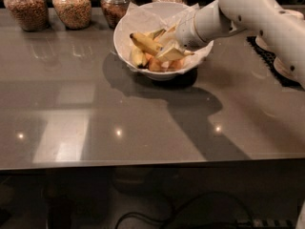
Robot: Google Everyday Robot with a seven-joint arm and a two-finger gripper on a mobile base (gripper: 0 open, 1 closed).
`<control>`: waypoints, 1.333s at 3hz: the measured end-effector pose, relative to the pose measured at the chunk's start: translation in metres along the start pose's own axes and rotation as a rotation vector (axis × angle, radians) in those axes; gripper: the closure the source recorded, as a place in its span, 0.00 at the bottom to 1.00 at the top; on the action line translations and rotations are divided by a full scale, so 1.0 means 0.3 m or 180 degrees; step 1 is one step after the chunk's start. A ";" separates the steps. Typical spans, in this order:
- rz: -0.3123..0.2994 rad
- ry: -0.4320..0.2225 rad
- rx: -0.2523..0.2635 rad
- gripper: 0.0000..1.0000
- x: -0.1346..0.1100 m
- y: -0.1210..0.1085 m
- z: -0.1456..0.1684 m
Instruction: Pick banana from white bowl
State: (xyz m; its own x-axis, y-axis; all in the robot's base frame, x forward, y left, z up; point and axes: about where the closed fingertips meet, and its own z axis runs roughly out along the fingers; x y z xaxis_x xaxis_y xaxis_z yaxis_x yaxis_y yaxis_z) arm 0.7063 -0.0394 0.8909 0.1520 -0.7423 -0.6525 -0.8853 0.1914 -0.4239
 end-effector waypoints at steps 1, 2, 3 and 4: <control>-0.0001 -0.0001 -0.0002 0.79 0.000 0.001 0.001; -0.0070 0.0037 -0.0036 1.00 -0.016 0.005 -0.011; -0.0153 0.0098 -0.0040 1.00 -0.042 -0.004 -0.053; -0.0217 0.0109 0.0008 1.00 -0.078 -0.024 -0.115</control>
Offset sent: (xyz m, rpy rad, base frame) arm -0.0084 -0.0013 0.0145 -0.0504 -0.0140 0.0291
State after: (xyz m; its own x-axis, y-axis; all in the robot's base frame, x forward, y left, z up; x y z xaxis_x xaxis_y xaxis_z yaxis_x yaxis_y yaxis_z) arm 0.6941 -0.0456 0.9309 0.1967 -0.7753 -0.6002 -0.8722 0.1412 -0.4683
